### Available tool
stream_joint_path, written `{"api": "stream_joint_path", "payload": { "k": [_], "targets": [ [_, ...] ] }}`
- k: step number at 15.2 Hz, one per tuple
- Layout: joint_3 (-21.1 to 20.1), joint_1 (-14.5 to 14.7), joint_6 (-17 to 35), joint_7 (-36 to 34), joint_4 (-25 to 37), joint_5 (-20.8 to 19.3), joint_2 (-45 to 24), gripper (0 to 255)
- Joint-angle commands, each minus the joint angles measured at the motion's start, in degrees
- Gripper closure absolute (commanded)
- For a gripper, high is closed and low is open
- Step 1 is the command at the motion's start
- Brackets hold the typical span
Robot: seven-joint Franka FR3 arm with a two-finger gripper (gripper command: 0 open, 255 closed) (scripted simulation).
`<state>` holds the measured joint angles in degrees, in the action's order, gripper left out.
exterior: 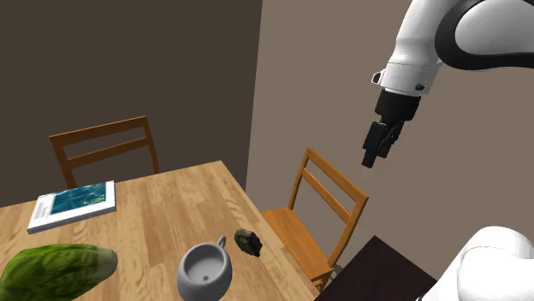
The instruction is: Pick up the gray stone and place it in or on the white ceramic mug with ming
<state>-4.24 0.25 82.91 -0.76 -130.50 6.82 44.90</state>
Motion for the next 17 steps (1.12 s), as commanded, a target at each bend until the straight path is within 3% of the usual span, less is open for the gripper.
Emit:
{"api": "stream_joint_path", "payload": {
  "k": [1, 10, 17],
  "targets": [
    [0.00, 0.00, 0.00, 0.00, 0.00, 0.00, 0.00, 0],
    [-7.10, 1.32, 14.61, -2.61, -3.11, -0.38, -13.04, 0],
    [-12.33, 1.59, 24.76, -6.11, -1.55, -3.31, -26.47, 0]
  ]
}}
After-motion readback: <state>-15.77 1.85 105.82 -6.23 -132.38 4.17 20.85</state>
